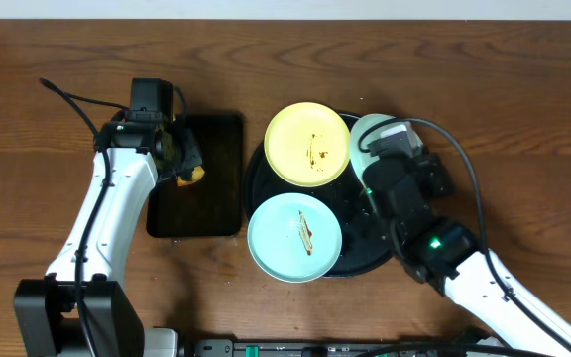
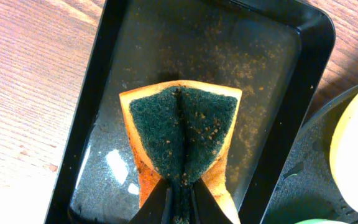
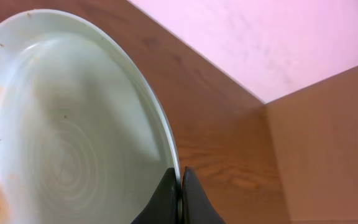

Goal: Clean dirty plates on tray and stack at the side
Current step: 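Lift the right pale green plate and place it on the table right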

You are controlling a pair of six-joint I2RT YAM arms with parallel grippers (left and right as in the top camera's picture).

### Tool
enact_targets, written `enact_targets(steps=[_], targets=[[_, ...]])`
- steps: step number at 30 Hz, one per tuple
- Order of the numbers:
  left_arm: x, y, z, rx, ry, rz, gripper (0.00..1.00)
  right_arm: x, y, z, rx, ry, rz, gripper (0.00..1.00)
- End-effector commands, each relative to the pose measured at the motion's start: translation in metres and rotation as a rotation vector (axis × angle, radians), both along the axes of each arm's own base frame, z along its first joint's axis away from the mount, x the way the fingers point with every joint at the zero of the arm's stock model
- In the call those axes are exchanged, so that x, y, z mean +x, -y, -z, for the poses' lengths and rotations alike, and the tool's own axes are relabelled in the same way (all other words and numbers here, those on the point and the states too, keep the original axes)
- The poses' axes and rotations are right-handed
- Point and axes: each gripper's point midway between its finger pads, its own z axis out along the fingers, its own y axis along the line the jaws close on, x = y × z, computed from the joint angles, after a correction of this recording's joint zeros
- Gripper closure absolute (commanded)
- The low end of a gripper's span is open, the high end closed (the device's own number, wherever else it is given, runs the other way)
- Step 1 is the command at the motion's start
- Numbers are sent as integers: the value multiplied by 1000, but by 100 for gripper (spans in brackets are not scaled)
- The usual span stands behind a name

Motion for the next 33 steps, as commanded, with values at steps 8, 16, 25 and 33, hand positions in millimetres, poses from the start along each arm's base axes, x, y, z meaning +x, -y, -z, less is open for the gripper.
enact_targets(steps=[8, 16, 25, 33], targets=[[-4, -3, 7, 15, -23, 1, 90, 0, -5, -27, -88, 85, 24, 99], [-3, -3, 7, 15, -22, 1, 89, 2, -7, -32, -179, 64, -18, 99], [-4, -3, 7, 15, -23, 1, 89, 2, 13, -41, -192, 108, 91, 99], [-4, -3, 7, 15, -23, 1, 89, 3, 19, -41, -90, 156, 148, 99]])
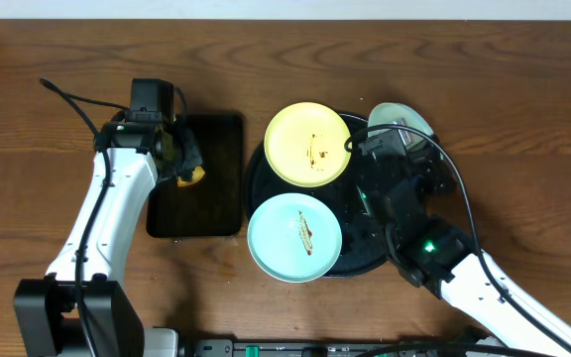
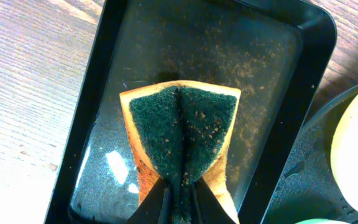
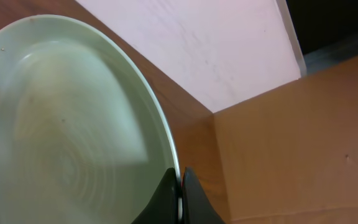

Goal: Clean dirty plates on tray and stack at the side
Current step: 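Lift the right pale green plate and place it on the table right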

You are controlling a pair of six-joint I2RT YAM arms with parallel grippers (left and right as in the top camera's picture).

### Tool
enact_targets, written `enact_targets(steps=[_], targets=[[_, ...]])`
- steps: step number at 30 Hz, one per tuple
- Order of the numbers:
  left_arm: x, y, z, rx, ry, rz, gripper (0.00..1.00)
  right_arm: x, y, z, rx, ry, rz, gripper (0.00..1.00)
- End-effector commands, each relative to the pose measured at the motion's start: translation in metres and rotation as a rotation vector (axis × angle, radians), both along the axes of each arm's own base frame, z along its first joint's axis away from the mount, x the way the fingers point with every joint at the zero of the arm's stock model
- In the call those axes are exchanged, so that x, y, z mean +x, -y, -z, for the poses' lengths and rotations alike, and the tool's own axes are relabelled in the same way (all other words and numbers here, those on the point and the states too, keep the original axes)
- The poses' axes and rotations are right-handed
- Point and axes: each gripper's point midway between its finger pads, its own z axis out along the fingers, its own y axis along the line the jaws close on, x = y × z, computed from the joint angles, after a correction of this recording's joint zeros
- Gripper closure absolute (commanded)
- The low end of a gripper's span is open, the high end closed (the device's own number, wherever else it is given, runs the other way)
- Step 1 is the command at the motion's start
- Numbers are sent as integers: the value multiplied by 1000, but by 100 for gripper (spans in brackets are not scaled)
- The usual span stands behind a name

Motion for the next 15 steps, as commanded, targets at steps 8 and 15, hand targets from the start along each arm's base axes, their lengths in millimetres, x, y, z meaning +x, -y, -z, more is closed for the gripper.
enact_targets(steps=[8, 15], targets=[[-8, -3, 8, 15, -41, 2, 89, 17, 48, 0, 286, 127, 186, 99], [-8, -3, 8, 15, -40, 1, 89, 30, 105, 26, 512, 96, 292, 99]])
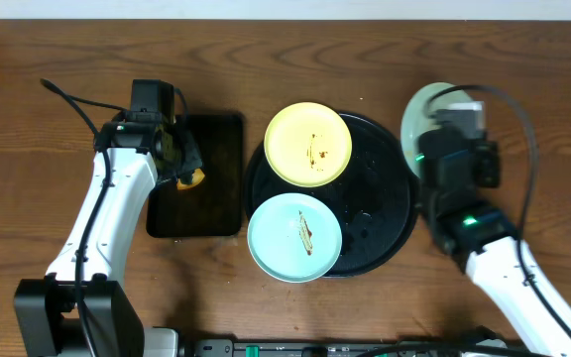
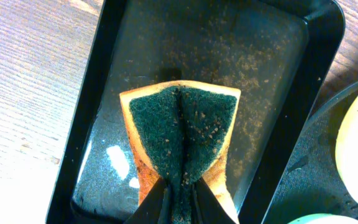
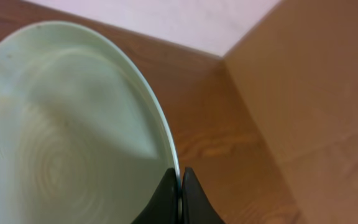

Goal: Clean dirty plates on tray and stack at the side
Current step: 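Lift the right pale green plate and place it on the table right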

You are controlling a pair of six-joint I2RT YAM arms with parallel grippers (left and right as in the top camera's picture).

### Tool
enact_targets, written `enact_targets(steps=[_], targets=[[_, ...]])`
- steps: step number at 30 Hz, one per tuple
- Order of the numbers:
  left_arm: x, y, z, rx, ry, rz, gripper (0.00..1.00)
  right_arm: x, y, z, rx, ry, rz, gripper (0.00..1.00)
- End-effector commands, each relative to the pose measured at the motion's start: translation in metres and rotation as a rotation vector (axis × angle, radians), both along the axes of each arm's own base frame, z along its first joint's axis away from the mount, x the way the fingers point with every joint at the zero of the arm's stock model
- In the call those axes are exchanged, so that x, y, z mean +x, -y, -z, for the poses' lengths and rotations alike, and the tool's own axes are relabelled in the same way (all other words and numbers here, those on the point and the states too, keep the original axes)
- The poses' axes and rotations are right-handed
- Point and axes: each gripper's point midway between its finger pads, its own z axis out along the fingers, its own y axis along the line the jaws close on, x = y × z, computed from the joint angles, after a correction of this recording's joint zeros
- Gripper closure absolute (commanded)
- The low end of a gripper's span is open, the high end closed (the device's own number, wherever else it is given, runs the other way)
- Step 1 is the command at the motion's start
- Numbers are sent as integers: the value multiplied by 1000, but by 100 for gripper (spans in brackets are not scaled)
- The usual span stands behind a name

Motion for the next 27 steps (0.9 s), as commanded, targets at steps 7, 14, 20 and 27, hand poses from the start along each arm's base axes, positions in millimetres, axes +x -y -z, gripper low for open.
enact_targets(steps=[7, 14, 20, 27], targets=[[-2, -3, 6, 15, -18, 2, 89, -8, 102, 35, 413, 66, 289, 99], [-3, -3, 6, 15, -18, 1, 89, -25, 151, 78, 533, 2, 439, 99], [-3, -3, 6, 15, -19, 2, 88, -30, 166, 117, 586, -76, 511, 99], [-3, -3, 6, 15, -19, 1, 89, -11, 143, 121, 714, -75, 383, 74]])
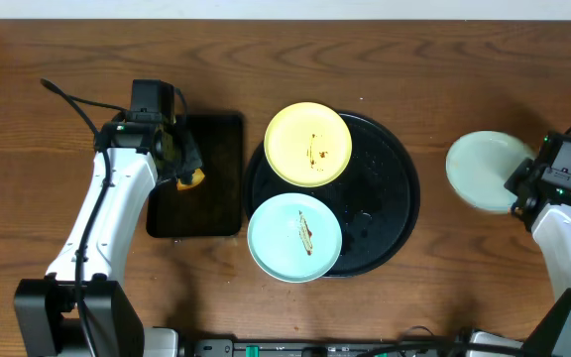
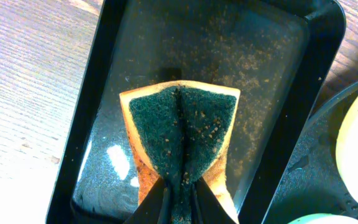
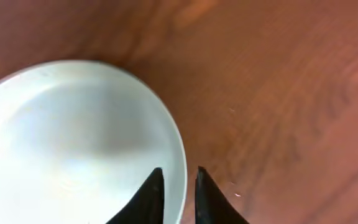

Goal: Clean dirty plates on tray and stack at the side
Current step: 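Lift the right pale green plate and place it on the table right, then move the right gripper to grip the lower pale green plate rim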

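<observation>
A clean pale green plate [image 1: 479, 171] lies flat on the wood at the right. My right gripper [image 3: 179, 186] is open, one finger on each side of the plate's [image 3: 73, 143] rim. On the round black tray [image 1: 397, 188] rest a yellow plate [image 1: 308, 145] with dark smears and a light blue plate [image 1: 294, 238] with food scraps. My left gripper [image 2: 179, 186] is shut on a folded orange sponge [image 2: 182, 134], green scouring side up, above the black rectangular tray [image 2: 303, 74].
The black rectangular tray [image 1: 216, 213] sits left of the round tray and holds water and brown crumbs. A cable trails from the left arm at the back left. Bare wooden table surrounds the green plate on the right.
My right gripper has moved the green plate from above the round tray's right edge out to the right, where it now lies flat, and the fingers have parted. The left arm is unchanged.
My right gripper held the green plate tilted over the round tray's back right. Then the plate was at the tray's right edge, and now it lies on the table at the right with the fingers apart. Throughout, my left gripper held the sponge over the rectangular tray.
</observation>
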You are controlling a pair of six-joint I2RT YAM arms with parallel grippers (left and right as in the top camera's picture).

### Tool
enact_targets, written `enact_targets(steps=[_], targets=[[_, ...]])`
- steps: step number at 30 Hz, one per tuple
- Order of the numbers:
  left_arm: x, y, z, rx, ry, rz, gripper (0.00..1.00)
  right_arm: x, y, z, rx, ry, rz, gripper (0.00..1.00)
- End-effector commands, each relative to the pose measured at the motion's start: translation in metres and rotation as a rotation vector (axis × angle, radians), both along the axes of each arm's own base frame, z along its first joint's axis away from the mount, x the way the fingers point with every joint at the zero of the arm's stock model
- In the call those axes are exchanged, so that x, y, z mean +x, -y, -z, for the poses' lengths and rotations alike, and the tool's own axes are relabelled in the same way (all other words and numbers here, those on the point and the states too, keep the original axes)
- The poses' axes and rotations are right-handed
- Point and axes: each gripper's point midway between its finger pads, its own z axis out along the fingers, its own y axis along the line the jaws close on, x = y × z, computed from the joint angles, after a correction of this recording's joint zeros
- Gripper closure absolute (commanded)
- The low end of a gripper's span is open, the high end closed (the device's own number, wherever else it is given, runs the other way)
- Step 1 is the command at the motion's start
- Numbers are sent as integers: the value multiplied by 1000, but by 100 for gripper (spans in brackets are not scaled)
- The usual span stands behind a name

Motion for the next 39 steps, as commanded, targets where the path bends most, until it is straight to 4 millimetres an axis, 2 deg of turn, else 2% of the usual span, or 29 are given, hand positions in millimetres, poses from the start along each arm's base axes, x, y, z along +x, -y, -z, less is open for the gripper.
enact_targets(steps=[1, 4, 5, 8, 10, 14, 23, 31, 39], targets=[[-3, -3, 6, 14, -18, 1, 88, 20, -22, -16, 116, 112, -90, 71], [-3, -3, 6, 15, -21, 1, 89, 30, -47, -29, 210, 184, -189, 71], [-3, -3, 6, 15, -21, 1, 89, 36, -73, -41, 308, 244, -293, 73], [-3, -3, 6, 15, -20, 1, 89, 39, -112, -55, 441, 297, -435, 73], [-3, -3, 6, 15, -21, 1, 89, 36, -142, -58, 525, 293, -543, 69], [-3, -3, 6, 14, -21, 1, 89, 7, -193, -37, 654, 133, -643, 65], [-3, -3, 6, 14, -21, 2, 89, -64, -294, 11, 756, -227, -894, 59], [-3, -1, 6, 4, -21, 5, 88, -97, -334, 40, 809, -379, -915, 59], [-3, -1, 6, 4, -21, 5, 89, -118, -358, 61, 838, -496, -885, 59]])
